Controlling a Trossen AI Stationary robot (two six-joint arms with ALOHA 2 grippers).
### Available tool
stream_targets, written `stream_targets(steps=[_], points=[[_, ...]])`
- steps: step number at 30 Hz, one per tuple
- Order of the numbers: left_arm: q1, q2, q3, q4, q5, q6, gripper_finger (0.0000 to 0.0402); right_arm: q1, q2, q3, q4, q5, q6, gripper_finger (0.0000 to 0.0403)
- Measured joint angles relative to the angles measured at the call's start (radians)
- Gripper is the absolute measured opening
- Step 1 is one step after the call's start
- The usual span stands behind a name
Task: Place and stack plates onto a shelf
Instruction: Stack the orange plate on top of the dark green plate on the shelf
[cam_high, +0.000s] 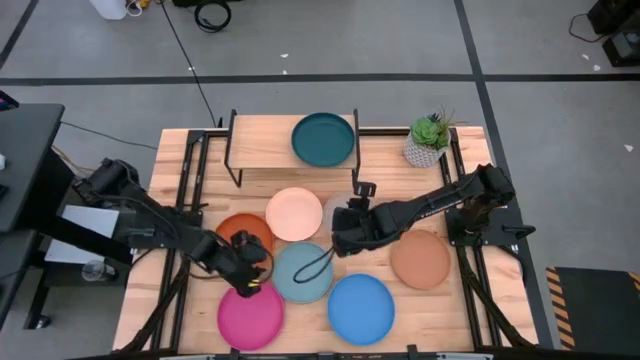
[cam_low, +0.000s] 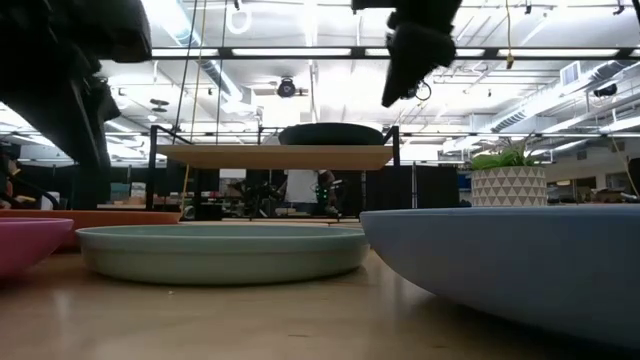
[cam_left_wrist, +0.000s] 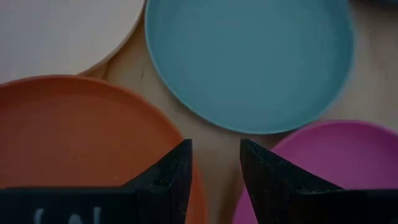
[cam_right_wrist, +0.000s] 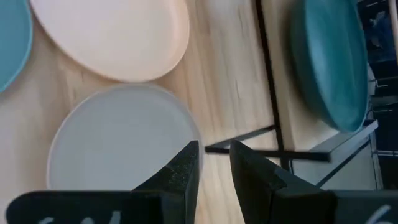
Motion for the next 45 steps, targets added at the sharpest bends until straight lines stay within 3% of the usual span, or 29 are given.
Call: stream_targets(steps=[9, 21, 24, 30, 39, 45], points=[[0.079, 0.133, 0.057, -0.059, 0.068, -0.016, 0.0141, 0.055, -0.041, -0.133, 0.032, -0.006, 0.121, 0.0098], [0.096, 0.222, 0.057, -0.126, 0.154, -0.027, 0.0136, 0.095, -0.043, -0.137, 0.041, 0.013, 0.136, 0.0098], [0.095, 0.218, 0.057, -0.143, 0.154, -0.027, 0.0109, 0.095, -0.043, -0.137, 0.051, 0.018, 0.128, 0.0098], [0.094, 0.206, 0.077, -0.201, 0.152, 0.000, 0.0019, 0.095, -0.043, -0.137, 0.065, 0.018, 0.114, 0.0098], [0.074, 0.165, 0.362, -0.569, 0.134, 0.091, 0.0015, 0.113, -0.059, -0.139, 0.019, 0.027, 0.162, 0.0098], [0.059, 0.160, 0.579, -0.695, -0.084, 0.284, 0.0015, 0.135, -0.102, -0.258, 0.105, 0.041, 0.261, 0.0091]])
